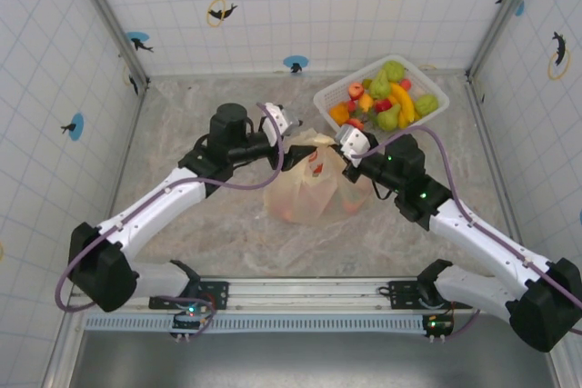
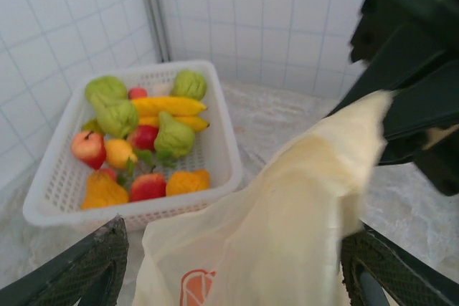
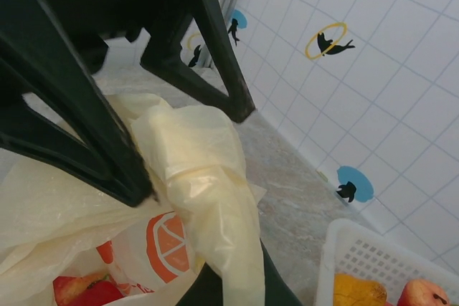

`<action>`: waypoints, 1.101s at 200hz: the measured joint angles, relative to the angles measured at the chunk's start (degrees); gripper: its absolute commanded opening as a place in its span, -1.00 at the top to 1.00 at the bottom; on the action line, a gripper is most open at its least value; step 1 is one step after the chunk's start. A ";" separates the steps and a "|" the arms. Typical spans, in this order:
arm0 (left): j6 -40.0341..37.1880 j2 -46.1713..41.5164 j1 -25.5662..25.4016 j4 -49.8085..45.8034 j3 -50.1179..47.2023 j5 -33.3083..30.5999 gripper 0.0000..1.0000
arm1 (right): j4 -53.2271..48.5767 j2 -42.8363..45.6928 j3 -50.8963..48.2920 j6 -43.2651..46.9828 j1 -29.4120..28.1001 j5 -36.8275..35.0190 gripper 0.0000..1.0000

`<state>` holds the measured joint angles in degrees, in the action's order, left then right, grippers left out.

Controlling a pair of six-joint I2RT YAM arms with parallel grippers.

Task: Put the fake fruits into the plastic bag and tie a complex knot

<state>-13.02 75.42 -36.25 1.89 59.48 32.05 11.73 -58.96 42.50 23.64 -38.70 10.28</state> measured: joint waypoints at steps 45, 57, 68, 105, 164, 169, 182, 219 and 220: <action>-0.02 2.84 -0.46 -1.42 2.62 -0.11 -0.06 | -0.04 0.00 0.00 1.36 -0.37 -0.15 1.00; -0.13 2.84 -0.46 -1.44 2.78 0.09 0.11 | -0.02 0.00 0.00 1.70 -0.37 -0.15 1.00; 0.22 2.86 -0.46 -1.51 2.80 0.39 0.26 | -0.04 0.00 0.00 2.01 -0.37 -0.17 1.00; -0.35 2.86 -0.63 -1.73 2.82 0.94 0.69 | -0.07 0.00 0.00 2.34 -0.35 0.35 0.88; -2.36 2.80 -0.87 -4.50 2.82 0.17 1.00 | -9.46 0.81 2.29 3.23 0.11 3.28 0.10; -2.69 2.78 -0.87 -4.70 2.82 0.02 1.00 | -10.71 1.14 2.86 3.28 0.13 3.43 0.03; -3.74 2.69 -0.87 -5.18 2.82 -0.44 1.00 | -14.14 2.21 4.79 3.34 0.35 3.61 -0.11; -6.78 2.40 -0.92 -5.79 2.82 -1.79 1.00 | -20.76 4.42 9.62 4.55 0.66 3.50 -0.25; -6.86 2.40 -0.92 -5.79 2.82 -1.81 1.00 | -20.83 4.44 9.68 4.57 0.68 3.48 -0.25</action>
<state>-19.88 77.82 -37.17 -3.90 62.30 30.24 -9.10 -54.52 52.18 28.21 -38.02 13.76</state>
